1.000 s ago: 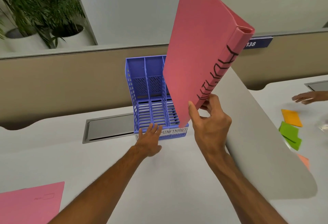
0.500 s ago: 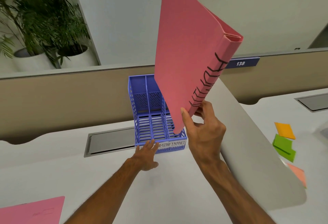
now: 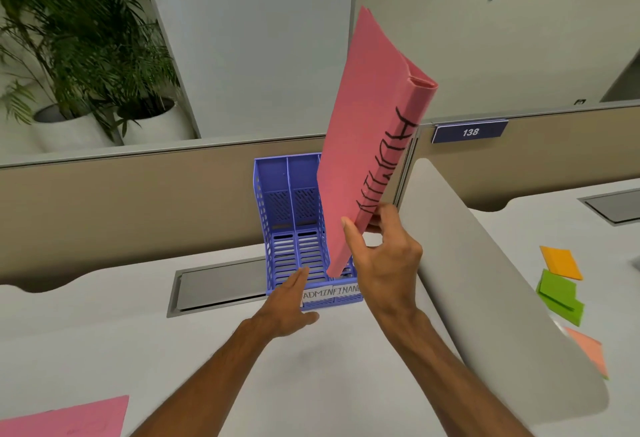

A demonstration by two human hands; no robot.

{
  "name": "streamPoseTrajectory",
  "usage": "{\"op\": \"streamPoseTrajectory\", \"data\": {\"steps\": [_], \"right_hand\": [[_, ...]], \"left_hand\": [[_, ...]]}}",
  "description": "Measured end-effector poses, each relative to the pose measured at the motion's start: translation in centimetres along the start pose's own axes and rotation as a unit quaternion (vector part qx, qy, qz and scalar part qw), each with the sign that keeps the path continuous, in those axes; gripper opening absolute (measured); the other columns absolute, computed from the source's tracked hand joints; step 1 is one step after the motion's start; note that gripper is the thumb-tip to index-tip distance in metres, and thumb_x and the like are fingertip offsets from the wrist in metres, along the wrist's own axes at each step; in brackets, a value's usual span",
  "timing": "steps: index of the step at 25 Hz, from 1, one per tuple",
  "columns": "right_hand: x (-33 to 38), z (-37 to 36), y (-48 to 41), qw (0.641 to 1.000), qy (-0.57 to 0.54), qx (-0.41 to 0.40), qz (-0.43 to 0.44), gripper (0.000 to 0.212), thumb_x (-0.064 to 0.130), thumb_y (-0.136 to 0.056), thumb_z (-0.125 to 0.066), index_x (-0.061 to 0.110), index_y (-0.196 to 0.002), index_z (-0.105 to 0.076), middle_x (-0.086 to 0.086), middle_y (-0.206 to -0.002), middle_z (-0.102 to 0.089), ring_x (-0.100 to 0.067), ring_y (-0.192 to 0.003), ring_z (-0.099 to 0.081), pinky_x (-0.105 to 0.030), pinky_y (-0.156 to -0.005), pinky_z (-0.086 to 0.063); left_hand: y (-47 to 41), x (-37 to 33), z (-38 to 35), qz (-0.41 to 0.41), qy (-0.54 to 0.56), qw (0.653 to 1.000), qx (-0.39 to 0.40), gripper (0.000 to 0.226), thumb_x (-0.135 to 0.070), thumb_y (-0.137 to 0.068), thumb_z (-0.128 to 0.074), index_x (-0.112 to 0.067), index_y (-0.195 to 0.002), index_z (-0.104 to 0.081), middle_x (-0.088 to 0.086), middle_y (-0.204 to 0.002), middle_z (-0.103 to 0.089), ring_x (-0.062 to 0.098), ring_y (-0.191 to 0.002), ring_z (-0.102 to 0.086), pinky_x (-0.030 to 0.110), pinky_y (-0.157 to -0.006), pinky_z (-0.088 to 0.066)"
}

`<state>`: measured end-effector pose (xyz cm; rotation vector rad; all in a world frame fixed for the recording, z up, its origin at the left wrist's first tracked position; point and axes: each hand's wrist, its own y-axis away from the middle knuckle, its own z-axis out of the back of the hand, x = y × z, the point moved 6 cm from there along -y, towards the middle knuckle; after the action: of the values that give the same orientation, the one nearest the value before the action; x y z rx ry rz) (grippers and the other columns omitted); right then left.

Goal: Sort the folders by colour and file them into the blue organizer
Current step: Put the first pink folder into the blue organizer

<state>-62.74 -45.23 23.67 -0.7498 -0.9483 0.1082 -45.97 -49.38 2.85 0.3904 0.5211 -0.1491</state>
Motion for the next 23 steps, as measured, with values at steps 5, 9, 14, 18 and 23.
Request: {"op": "streamPoseTrajectory", "data": {"steps": [5, 9, 14, 18, 23], "right_hand": [[-0.4, -0.8, -0.6, 1.0, -0.007, 0.021, -0.01, 0.035, 0.027, -0.088, -0.072, 0.012, -0.116, -0.057, -0.001, -0.109, -0.072, -0.001, -0.085, -0.062, 0.006, -0.075, -0.041], [-0.9, -0.2, -0.9, 0.999, -0.037, 0.011, -0.028, 0.031, 0.025, -0.088, -0.072, 0.016, -0.113, -0.057, 0.016, -0.099, -0.064, 0.005, -0.082, -0.061, 0.006, -0.074, -0.041], [-2.1, 0.9, -2.3, 0.997, -0.06, 0.011, -0.051, 0.028, 0.025, -0.088, -0.072, 0.021, -0.11, -0.057, 0.02, -0.094, -0.063, 0.009, -0.079, -0.063, 0.004, -0.07, -0.043], [-2.4, 1.2, -3.3, 0.997, -0.05, 0.029, -0.058, 0.028, 0.03, -0.088, -0.071, 0.025, -0.11, -0.054, 0.024, -0.098, -0.061, 0.019, -0.082, -0.06, 0.004, -0.065, -0.043], [-1.9, 0.9, -4.1, 0.999, -0.013, 0.031, -0.042, 0.029, 0.031, -0.088, -0.071, 0.021, -0.11, -0.054, 0.019, -0.101, -0.063, 0.015, -0.072, -0.059, 0.007, -0.063, -0.039]], "left_hand": [[-0.1, -0.5, 0.0, -0.005, -0.037, 0.999, 0.026, 0.1, -0.045, -0.085, -0.068, -0.024, -0.156, 0.0, -0.002, -0.165, 0.001, 0.019, -0.151, -0.006, 0.043, -0.122, -0.017], [0.1, 0.4, -1.9, 0.009, -0.112, 0.988, 0.103, 0.098, -0.049, -0.089, -0.06, -0.02, -0.156, 0.005, 0.001, -0.164, 0.011, 0.02, -0.151, 0.008, 0.049, -0.122, -0.002], [0.4, 0.8, -2.7, 0.014, -0.137, 0.984, 0.111, 0.097, -0.049, -0.091, -0.058, -0.018, -0.155, 0.009, 0.002, -0.163, 0.015, 0.022, -0.151, 0.011, 0.049, -0.122, 0.001], [0.4, 0.5, -2.0, 0.013, -0.115, 0.987, 0.114, 0.095, -0.047, -0.092, -0.057, -0.018, -0.155, 0.008, 0.001, -0.164, 0.012, 0.02, -0.151, 0.008, 0.048, -0.123, -0.001], [1.0, 0.5, -1.6, 0.019, -0.107, 0.987, 0.117, 0.094, -0.047, -0.093, -0.057, -0.018, -0.155, 0.007, 0.001, -0.164, 0.011, 0.019, -0.151, 0.007, 0.045, -0.123, -0.003]]}}
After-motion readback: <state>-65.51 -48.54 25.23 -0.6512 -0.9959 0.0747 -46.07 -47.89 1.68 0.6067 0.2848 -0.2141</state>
